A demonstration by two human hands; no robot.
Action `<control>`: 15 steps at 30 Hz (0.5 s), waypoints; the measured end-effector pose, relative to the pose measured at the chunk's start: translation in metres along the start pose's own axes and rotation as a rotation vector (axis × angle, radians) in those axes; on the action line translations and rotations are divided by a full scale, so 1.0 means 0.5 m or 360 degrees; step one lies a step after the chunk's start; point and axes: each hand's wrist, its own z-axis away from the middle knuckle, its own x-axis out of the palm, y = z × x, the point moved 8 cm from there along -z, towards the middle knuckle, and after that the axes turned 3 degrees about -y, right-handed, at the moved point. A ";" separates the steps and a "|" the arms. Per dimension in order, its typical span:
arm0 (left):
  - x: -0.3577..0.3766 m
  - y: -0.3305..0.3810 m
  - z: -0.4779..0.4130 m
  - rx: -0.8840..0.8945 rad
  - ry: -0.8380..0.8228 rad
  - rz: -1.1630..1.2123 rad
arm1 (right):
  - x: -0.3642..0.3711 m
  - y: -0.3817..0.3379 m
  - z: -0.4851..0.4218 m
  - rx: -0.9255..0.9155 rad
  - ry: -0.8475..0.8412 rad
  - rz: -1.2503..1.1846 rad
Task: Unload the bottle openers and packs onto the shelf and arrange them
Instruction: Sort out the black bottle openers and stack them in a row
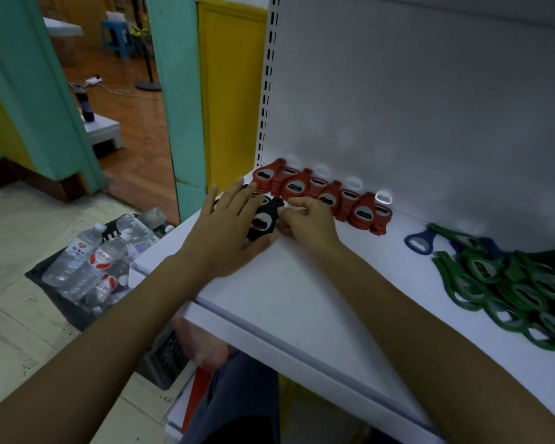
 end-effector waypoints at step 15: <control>0.062 0.468 -0.088 0.0959 -0.0154 0.0111 | -0.452 0.037 0.225 -0.0584 0.0691 0.1099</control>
